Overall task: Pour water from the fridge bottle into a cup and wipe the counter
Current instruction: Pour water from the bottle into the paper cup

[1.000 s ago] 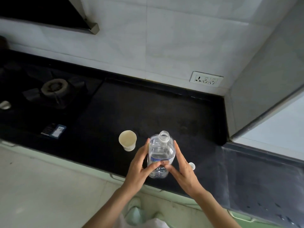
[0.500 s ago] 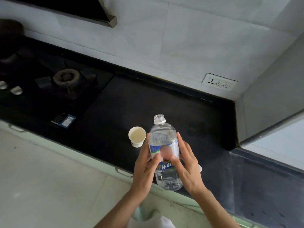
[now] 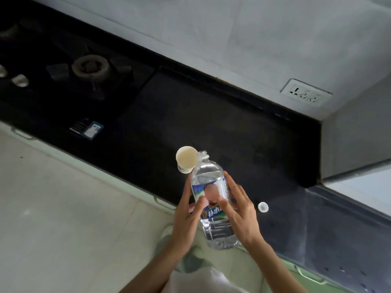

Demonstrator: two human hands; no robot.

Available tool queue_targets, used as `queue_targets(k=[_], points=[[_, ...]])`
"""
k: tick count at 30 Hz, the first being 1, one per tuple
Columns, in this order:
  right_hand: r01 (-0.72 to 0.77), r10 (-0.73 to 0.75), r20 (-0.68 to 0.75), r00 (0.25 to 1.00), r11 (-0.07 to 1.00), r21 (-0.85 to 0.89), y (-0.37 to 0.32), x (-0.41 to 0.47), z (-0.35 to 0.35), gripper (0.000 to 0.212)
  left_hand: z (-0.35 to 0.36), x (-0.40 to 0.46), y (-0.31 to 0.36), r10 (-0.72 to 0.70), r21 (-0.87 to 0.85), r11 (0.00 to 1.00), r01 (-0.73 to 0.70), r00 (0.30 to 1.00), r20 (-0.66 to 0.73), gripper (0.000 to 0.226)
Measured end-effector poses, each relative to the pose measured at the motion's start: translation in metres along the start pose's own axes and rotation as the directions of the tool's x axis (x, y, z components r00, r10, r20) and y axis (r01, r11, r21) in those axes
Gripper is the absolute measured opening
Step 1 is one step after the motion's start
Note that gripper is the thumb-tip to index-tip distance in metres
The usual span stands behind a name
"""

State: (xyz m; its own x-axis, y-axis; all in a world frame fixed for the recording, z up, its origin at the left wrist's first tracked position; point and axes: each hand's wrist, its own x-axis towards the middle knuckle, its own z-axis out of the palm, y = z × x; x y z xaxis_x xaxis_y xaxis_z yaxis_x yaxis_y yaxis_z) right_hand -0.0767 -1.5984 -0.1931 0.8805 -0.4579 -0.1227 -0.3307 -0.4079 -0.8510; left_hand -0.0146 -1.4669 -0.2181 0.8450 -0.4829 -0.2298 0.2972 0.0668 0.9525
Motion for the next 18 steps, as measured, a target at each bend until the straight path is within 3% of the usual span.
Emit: queue_targets(k=[5,18], points=[[-0.049,0.051,0.033,0.998,0.997,-0.061,0.002,0.005,0.006,0.054,-0.004,0.004,-0.009,-0.079,-0.011,0.997,0.079,0.996,-0.033,0.057],[-0.136,0.156,0.077,0.985,0.966,-0.219,0.002,0.017,0.01,0.056,-0.005,0.011,-0.021,-0.217,-0.007,0.976,0.217,0.974,-0.067,0.057]])
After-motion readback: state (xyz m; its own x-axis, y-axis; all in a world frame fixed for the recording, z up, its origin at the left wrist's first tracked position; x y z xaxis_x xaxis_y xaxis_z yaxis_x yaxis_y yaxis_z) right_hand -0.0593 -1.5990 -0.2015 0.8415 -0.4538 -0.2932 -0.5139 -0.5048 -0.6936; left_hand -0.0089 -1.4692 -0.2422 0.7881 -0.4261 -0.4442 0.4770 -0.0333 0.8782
